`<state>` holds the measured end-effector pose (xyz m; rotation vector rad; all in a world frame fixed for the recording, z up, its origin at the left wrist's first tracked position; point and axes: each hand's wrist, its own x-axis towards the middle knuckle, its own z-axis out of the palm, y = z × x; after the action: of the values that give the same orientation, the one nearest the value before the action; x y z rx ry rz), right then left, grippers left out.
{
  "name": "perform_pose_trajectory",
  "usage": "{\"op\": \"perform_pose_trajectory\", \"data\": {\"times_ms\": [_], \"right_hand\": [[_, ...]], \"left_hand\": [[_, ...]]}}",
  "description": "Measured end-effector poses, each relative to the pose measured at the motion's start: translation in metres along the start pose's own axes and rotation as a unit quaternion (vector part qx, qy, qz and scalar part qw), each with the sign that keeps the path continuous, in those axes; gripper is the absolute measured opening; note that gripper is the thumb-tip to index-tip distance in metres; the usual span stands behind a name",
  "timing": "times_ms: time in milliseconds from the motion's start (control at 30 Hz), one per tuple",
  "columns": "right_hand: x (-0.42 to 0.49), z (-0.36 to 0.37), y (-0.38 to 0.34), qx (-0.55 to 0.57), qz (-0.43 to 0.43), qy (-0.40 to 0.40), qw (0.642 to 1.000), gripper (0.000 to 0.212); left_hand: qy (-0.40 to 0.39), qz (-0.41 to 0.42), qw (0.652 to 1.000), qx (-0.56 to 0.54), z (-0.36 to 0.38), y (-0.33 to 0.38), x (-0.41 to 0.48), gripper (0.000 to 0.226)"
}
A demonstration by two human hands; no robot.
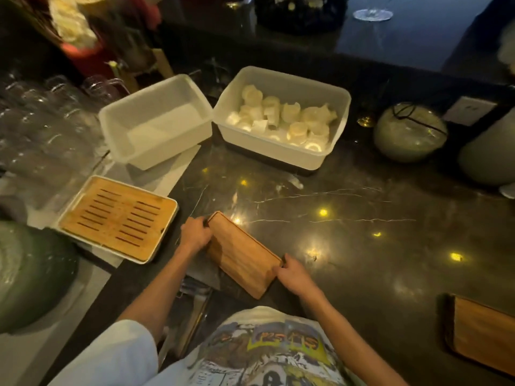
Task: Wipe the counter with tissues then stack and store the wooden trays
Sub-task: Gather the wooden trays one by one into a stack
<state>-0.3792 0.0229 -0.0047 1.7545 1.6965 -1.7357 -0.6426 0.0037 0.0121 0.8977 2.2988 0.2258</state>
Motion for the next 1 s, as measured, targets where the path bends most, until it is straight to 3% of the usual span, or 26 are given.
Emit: {"op": "perform_pose_trajectory", "data": {"times_ms": [100,200,300,400,467,533,700,833,1000], "right_hand": [[-0.005,-0.003,0.005,0.208,0.049,0.006,0.977,0.053],[-0.013,-0.011,0.019,0.285,0.036,0.063,0.956,0.031],[-0.023,-0.035,0.039,0.428,0.034,0.098,0.898,0.03],[-0.038,-0.062,0.069,0.53,0.019,0.111,0.84,0.035],[-0.052,-0.078,0.093,0.558,0.014,0.117,0.821,0.036],[-0.067,-0.092,0.118,0.551,0.0,0.111,0.827,0.041],[-0.106,-0.126,0.173,0.451,0.012,0.129,0.883,0.068],[-0.131,-0.171,0.223,0.376,0.011,0.208,0.903,0.065],[-0.162,-0.235,0.292,0.323,0.013,0.299,0.898,0.062]], "left_hand": [[0.003,-0.017,1.0,0.02,0.008,0.003,0.009,0.041],[-0.017,-0.035,0.999,-0.02,0.014,0.009,0.012,0.027],[-0.029,-0.023,0.993,-0.109,0.024,0.028,0.001,0.002],[-0.05,-0.012,0.974,-0.222,0.041,0.053,-0.026,0.007],[-0.072,-0.012,0.962,-0.262,0.055,0.068,-0.047,0.012],[-0.096,-0.007,0.956,-0.279,0.07,0.081,-0.067,0.018],[-0.126,0.022,0.959,-0.254,0.113,0.126,-0.116,0.018],[-0.135,0.048,0.961,-0.237,0.158,0.168,-0.154,0.018],[-0.163,0.102,0.955,-0.224,0.231,0.223,-0.211,0.027]]}}
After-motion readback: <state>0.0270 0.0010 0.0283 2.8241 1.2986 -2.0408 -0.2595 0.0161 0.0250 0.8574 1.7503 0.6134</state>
